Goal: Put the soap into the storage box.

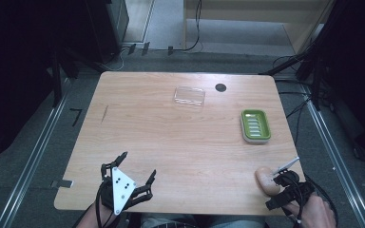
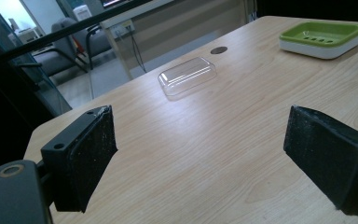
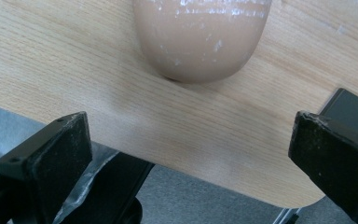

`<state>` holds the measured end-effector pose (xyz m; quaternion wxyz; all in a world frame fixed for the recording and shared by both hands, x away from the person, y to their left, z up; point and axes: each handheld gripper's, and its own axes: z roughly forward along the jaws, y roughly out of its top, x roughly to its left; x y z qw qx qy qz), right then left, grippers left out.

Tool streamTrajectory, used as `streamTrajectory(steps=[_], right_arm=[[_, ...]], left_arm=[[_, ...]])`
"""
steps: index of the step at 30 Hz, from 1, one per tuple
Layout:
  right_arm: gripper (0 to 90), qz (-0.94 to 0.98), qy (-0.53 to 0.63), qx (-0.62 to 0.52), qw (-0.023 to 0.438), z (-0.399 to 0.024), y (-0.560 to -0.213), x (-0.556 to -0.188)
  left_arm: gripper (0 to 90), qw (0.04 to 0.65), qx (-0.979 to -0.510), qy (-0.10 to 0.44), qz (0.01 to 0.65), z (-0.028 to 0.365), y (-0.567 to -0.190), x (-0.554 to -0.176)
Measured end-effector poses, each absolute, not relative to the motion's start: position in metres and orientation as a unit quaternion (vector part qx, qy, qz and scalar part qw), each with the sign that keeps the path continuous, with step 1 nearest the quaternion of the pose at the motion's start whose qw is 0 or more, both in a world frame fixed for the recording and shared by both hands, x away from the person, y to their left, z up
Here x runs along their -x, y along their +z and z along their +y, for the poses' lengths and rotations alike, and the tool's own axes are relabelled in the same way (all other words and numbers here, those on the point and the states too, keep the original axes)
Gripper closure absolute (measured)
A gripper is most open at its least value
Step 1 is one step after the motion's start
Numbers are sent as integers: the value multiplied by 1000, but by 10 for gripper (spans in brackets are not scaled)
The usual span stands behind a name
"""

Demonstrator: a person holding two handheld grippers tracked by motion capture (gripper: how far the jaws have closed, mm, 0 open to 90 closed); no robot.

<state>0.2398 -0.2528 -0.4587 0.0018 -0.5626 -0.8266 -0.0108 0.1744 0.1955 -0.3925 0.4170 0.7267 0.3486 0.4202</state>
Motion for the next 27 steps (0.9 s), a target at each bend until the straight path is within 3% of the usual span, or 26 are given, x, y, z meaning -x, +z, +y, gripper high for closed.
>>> streamTrajectory(steps=[27], right_arm=[[0,-844,-28,534,-42,-236,-448,-269]], left_arm=[[99,413,-732,415,347,193,-393,-177]])
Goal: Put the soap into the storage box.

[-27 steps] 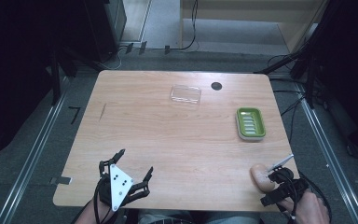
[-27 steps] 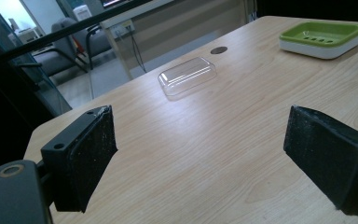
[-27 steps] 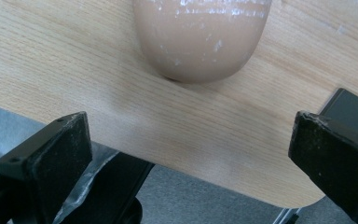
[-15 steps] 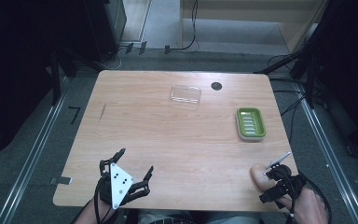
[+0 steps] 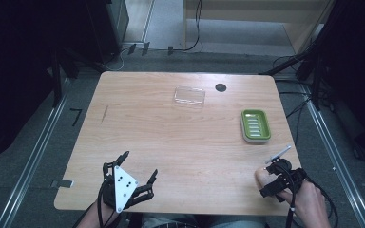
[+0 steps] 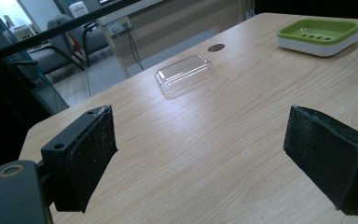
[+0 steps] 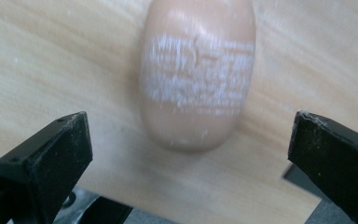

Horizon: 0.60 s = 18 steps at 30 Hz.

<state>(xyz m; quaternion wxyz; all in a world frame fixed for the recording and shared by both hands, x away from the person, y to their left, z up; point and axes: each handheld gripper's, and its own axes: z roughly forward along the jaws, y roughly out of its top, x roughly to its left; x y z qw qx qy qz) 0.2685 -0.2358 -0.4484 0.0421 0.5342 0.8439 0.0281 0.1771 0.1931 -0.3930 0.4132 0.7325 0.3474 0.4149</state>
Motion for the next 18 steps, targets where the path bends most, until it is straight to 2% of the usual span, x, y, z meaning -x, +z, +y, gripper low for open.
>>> streamTrajectory(steps=[18], right_arm=[[0,850,32,-526,18,-227,-460,-296]], left_arm=[[99,413,-733,414,347,193,-393,-177]])
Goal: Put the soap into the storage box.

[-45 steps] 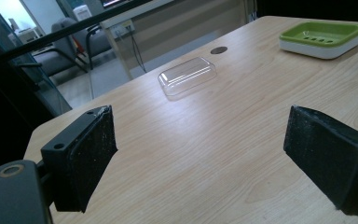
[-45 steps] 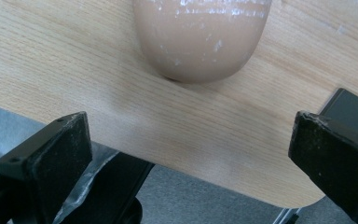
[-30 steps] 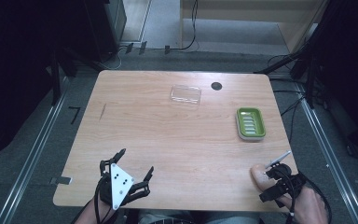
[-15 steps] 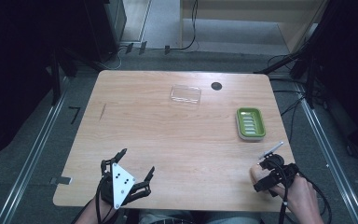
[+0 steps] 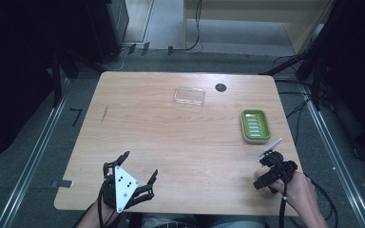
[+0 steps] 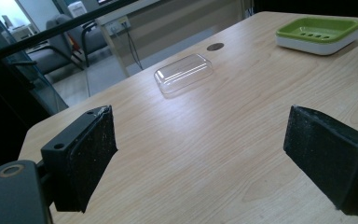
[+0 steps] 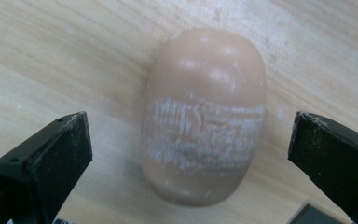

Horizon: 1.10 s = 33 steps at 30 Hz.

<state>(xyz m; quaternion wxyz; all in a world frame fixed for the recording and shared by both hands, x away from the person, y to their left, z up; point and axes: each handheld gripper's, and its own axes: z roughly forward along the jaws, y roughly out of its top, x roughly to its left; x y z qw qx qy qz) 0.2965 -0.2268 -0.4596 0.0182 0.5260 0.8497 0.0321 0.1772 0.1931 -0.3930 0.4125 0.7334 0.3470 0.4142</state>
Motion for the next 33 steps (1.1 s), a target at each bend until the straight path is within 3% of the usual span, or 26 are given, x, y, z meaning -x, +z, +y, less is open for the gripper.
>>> streamTrajectory(steps=[5,8,12,16,33], right_arm=[[7,853,27,-521,17,-224,-464,-304],[144,850,29,-526,21,-225,-464,-304],[146,847,30,-530,24,-226,-463,-303],[223,844,26,-536,22,-227,-463,-302],[322,839,18,-543,11,-230,-466,-300]], left_arm=[[98,412,-734,414,347,193,-393,-177],[98,412,-733,414,348,194,-393,-177],[99,413,-733,415,347,194,-393,-177],[99,414,-733,416,345,194,-393,-176],[98,414,-732,417,345,193,-393,-176]])
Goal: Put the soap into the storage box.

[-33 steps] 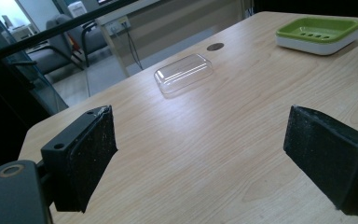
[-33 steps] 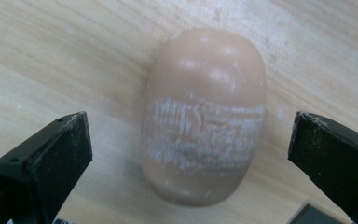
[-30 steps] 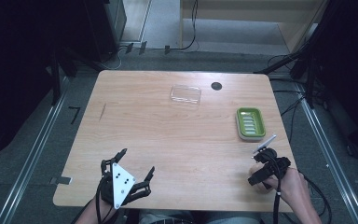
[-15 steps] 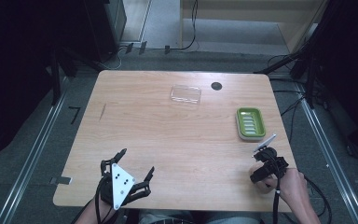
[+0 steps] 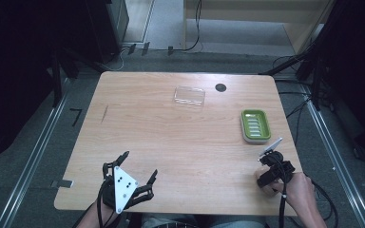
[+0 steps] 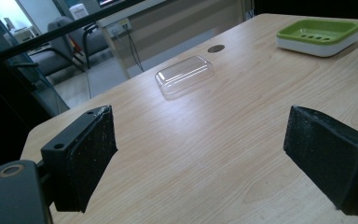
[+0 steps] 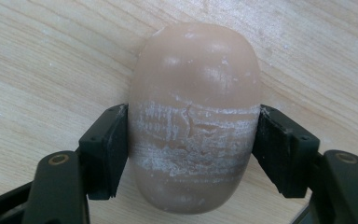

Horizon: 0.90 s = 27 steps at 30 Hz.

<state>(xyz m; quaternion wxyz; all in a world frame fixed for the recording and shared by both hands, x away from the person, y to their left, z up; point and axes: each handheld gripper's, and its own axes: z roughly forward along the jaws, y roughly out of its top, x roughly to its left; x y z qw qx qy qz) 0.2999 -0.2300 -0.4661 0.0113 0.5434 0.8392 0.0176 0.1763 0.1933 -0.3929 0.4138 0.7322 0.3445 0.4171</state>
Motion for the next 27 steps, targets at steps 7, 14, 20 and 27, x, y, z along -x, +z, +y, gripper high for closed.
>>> streamTrajectory(steps=[7,14,20,27], right_arm=[[324,840,18,-542,13,-230,-467,-300],[326,842,12,-539,11,-230,-470,-300],[329,841,16,-540,6,-231,-471,-300],[333,842,16,-539,5,-231,-471,-300]], left_arm=[[98,414,-732,418,344,193,-393,-176],[99,414,-732,418,344,193,-393,-176],[98,413,-733,418,343,193,-393,-176],[99,414,-732,418,343,193,-393,-176]])
